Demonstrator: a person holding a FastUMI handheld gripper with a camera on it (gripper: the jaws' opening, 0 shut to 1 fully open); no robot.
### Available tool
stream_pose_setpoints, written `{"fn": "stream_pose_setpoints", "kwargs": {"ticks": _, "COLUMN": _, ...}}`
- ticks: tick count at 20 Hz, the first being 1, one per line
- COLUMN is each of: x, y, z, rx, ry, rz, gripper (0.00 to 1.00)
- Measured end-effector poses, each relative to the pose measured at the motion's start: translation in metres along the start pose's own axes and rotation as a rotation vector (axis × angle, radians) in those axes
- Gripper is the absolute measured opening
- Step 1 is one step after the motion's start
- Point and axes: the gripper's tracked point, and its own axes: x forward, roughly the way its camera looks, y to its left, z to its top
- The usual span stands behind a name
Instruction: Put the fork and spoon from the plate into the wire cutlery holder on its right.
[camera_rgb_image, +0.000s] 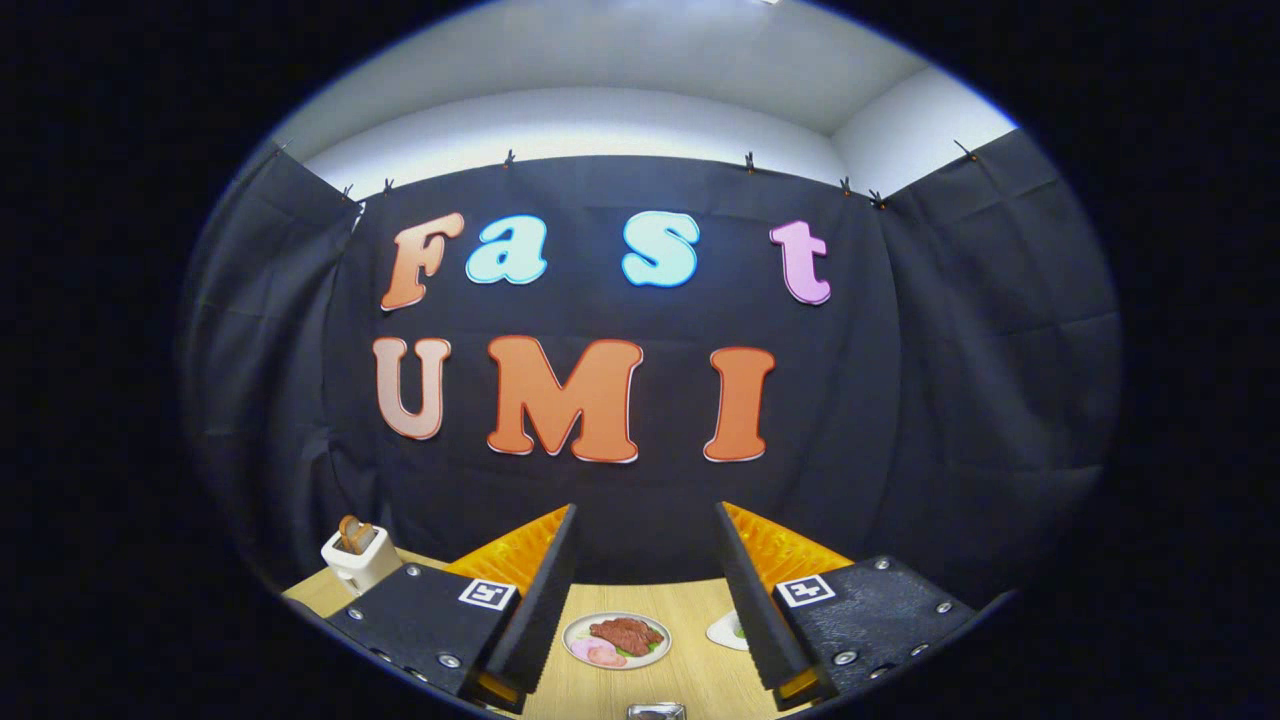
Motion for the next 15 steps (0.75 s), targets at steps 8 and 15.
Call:
{"fn": "stream_pose_setpoints", "kwargs": {"ticks": 8, "x": -0.006, "y": 0.013, "z": 0.036, "rx": 0.019, "ry": -0.11, "rz": 0.03, "gripper": 0.96}}
{"fn": "stream_pose_setpoints", "kwargs": {"ticks": 15, "x": -0.012, "y": 0.021, "z": 0.047, "rx": 0.063, "ry": -0.155, "rz": 0.056, "gripper": 0.96}}
